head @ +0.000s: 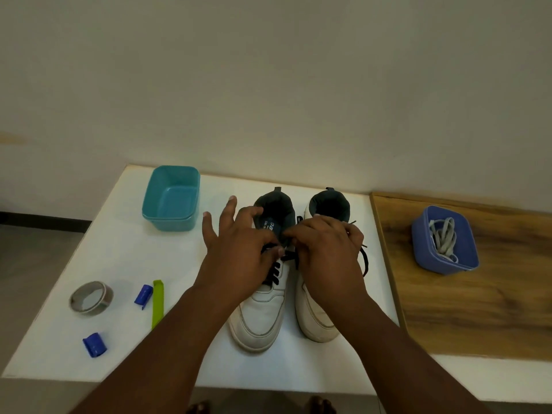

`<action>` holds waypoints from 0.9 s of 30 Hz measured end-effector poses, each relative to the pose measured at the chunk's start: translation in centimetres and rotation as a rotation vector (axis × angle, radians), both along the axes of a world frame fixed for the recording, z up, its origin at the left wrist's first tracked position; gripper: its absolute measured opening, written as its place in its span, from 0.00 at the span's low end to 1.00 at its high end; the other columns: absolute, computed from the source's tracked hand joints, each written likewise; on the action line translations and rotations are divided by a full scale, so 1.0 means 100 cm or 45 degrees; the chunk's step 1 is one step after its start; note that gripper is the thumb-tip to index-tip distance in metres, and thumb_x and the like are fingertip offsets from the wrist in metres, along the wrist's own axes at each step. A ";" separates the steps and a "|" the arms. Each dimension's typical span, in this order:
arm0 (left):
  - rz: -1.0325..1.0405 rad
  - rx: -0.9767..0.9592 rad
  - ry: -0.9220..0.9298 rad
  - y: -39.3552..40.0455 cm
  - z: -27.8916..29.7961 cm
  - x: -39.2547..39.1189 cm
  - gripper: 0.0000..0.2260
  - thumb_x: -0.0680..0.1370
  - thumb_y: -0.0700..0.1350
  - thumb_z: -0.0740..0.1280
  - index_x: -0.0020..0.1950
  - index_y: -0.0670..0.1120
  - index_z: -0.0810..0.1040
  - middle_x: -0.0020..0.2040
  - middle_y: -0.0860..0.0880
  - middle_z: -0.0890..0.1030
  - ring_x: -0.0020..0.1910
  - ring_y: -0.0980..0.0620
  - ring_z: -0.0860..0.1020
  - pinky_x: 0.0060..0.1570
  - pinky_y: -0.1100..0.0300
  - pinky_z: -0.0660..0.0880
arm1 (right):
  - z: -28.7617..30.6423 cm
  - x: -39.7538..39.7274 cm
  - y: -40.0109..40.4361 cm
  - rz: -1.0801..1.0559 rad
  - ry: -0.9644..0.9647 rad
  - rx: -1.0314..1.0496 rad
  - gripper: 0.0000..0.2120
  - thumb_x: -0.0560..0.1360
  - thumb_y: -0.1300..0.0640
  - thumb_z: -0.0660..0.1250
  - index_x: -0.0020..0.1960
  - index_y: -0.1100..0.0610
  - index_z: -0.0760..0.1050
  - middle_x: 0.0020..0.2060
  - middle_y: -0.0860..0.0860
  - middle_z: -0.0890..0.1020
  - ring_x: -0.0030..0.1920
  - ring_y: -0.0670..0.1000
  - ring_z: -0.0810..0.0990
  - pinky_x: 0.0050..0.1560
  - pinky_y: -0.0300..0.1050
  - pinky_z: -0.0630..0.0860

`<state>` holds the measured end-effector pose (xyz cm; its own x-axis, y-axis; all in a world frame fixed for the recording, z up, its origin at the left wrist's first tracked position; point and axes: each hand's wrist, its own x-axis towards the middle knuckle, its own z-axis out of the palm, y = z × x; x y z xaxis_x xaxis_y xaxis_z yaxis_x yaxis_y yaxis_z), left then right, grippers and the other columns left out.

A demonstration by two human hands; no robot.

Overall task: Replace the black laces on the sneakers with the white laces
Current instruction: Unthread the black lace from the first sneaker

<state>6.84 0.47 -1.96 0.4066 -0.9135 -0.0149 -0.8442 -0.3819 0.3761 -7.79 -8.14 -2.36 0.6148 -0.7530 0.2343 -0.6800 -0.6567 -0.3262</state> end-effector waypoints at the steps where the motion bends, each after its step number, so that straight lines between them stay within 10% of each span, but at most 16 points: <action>1: 0.012 0.004 -0.022 0.000 -0.001 0.001 0.10 0.79 0.61 0.64 0.55 0.62 0.81 0.76 0.56 0.63 0.81 0.46 0.44 0.75 0.36 0.40 | 0.000 0.000 0.000 0.005 0.001 -0.003 0.13 0.76 0.59 0.71 0.55 0.43 0.83 0.51 0.42 0.84 0.65 0.53 0.76 0.68 0.57 0.59; 7: 0.514 -0.520 -0.022 0.007 0.003 0.018 0.08 0.81 0.47 0.63 0.55 0.48 0.80 0.57 0.46 0.79 0.59 0.43 0.76 0.57 0.43 0.74 | 0.000 0.000 0.000 -0.024 0.020 0.021 0.11 0.78 0.57 0.69 0.55 0.41 0.83 0.52 0.40 0.84 0.69 0.51 0.74 0.74 0.60 0.53; 13: 0.056 -0.025 0.015 0.001 -0.003 -0.003 0.16 0.80 0.58 0.63 0.68 0.64 0.73 0.81 0.51 0.53 0.81 0.44 0.40 0.75 0.35 0.40 | -0.002 -0.001 -0.003 -0.021 -0.016 0.048 0.13 0.77 0.60 0.71 0.54 0.43 0.84 0.52 0.42 0.85 0.68 0.53 0.76 0.74 0.61 0.53; 18: 0.215 -0.229 0.025 0.001 0.003 0.007 0.07 0.82 0.53 0.63 0.51 0.58 0.81 0.69 0.54 0.73 0.76 0.44 0.62 0.74 0.35 0.54 | -0.004 -0.002 -0.003 -0.010 -0.037 0.030 0.12 0.78 0.58 0.70 0.54 0.42 0.83 0.51 0.41 0.84 0.68 0.51 0.75 0.74 0.60 0.52; 21: 0.625 -0.682 0.006 0.009 0.013 0.019 0.09 0.82 0.46 0.59 0.52 0.48 0.79 0.52 0.47 0.79 0.54 0.45 0.77 0.52 0.46 0.73 | -0.004 -0.002 -0.002 -0.010 -0.047 0.033 0.11 0.78 0.58 0.70 0.54 0.42 0.83 0.51 0.40 0.84 0.69 0.51 0.75 0.74 0.59 0.51; 27: 0.197 -0.255 0.020 0.004 0.003 0.004 0.15 0.79 0.55 0.64 0.66 0.65 0.74 0.79 0.48 0.60 0.80 0.40 0.48 0.74 0.31 0.47 | -0.005 -0.001 -0.003 -0.014 -0.060 0.037 0.11 0.78 0.58 0.70 0.54 0.43 0.84 0.51 0.41 0.84 0.67 0.52 0.76 0.74 0.59 0.52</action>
